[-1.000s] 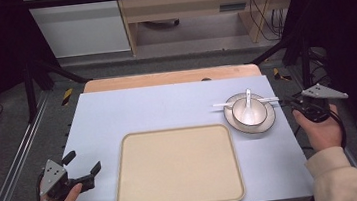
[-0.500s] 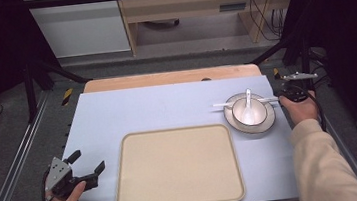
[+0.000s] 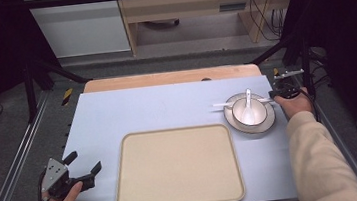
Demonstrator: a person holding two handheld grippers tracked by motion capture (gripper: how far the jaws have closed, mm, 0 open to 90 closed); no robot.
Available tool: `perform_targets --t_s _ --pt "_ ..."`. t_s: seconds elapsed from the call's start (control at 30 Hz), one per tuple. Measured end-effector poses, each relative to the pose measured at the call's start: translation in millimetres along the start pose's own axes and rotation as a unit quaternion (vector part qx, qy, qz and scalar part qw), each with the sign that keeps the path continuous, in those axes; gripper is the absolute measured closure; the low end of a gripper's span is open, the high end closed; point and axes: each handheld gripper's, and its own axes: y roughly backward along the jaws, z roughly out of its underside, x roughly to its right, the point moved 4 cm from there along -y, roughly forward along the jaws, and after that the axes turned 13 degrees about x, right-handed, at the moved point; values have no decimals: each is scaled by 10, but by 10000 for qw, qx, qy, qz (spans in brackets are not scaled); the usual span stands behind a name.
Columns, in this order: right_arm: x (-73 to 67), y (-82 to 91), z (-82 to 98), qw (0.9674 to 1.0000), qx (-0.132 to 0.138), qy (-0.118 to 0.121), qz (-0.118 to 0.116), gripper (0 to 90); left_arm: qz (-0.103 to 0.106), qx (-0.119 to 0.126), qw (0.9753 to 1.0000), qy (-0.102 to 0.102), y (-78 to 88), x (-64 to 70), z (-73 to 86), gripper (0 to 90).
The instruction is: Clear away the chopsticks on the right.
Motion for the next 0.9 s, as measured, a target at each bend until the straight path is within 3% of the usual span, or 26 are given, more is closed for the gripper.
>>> perform_targets --t_s 0.23,0.57,0.7,0.77,0.9 --pt "-52 137 80 9997 -152 168 -110 900 38 -36 9999 -93 -10 41 -5 54" --pt "-146 381 267 9995 -111 119 -252 900 92 -40 9999 -123 -32 80 -13 55" --pt "-164 422 286 9996 -1 93 -269 900 115 -62 9998 -147 -46 89 -12 55" --pt "-160 474 261 9995 190 88 -235 898 126 -65 9998 -143 -61 100 -8 55" --pt "-217 511 215 9980 380 85 -495 860 156 -86 9997 -159 -74 115 -2 55"
